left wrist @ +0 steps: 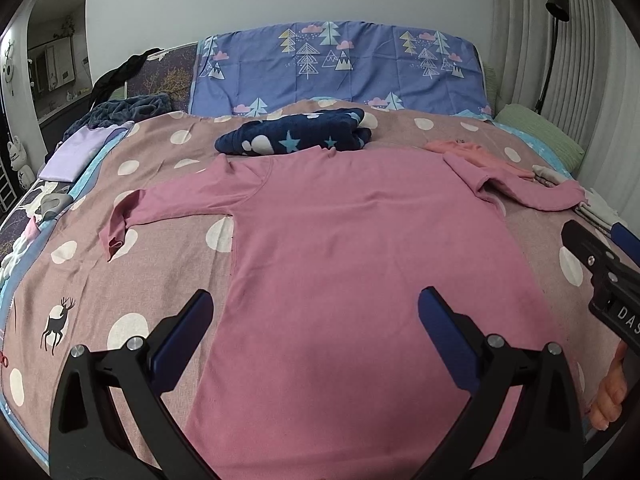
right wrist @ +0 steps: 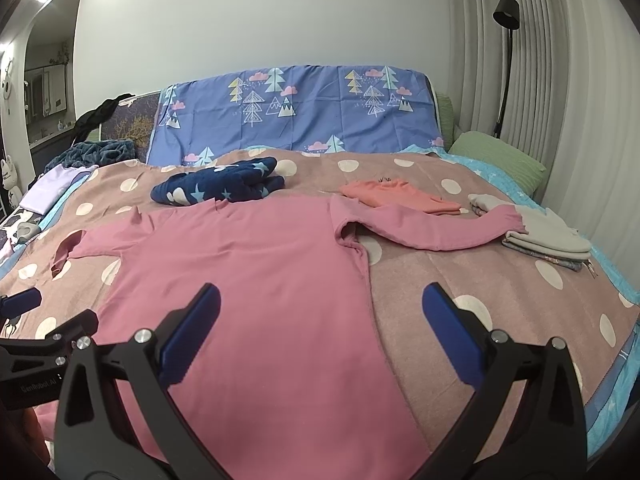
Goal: Fold small clothes
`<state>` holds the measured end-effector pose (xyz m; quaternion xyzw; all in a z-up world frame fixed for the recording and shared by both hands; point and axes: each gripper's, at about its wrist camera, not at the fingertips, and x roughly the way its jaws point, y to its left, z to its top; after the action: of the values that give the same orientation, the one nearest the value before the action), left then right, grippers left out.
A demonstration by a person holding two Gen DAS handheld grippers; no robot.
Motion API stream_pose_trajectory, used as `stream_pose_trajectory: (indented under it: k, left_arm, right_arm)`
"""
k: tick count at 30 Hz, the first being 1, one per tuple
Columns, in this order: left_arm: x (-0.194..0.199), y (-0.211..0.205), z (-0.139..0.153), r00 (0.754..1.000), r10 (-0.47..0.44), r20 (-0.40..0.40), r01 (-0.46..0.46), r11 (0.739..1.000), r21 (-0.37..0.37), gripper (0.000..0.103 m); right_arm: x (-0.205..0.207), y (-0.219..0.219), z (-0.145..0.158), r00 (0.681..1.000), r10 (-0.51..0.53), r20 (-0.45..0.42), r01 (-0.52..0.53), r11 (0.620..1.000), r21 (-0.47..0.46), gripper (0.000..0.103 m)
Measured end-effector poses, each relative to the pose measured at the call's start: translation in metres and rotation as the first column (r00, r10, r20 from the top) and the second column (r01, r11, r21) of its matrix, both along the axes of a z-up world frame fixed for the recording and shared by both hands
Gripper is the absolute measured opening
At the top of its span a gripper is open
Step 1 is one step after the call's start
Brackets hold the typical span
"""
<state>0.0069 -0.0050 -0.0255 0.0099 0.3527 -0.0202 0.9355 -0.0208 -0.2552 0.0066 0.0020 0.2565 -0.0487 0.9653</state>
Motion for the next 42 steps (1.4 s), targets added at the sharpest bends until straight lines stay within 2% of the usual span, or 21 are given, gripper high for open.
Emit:
stream_pose_trajectory:
  k: [15, 24, 42]
  left_arm:
    - [0.000, 0.005, 0.001, 1.000, -0.016, 0.009, 0.016, 1.000, -0.015, 0.102]
    - [0.006, 0.008, -0.008, 1.000, -0.023, -0.020, 0.022, 0.999, -0.035, 0.102]
    - [0.007, 0.008, -0.014, 0.999, -0.036, -0.023, 0.035, 0.999, -0.037, 0.102]
  right_arm:
    - [0.001, 0.002, 0.000, 1.000, 0.001, -0.003, -0.001, 1.000, -0.002, 0.101]
    - [0.005, 0.008, 0.000, 1.000, 0.003, -0.017, -0.003, 1.000, -0.013, 0.101]
    - [0.007, 0.009, -0.003, 1.000, 0.004, -0.027, -0.004, 1.000, -0.016, 0.101]
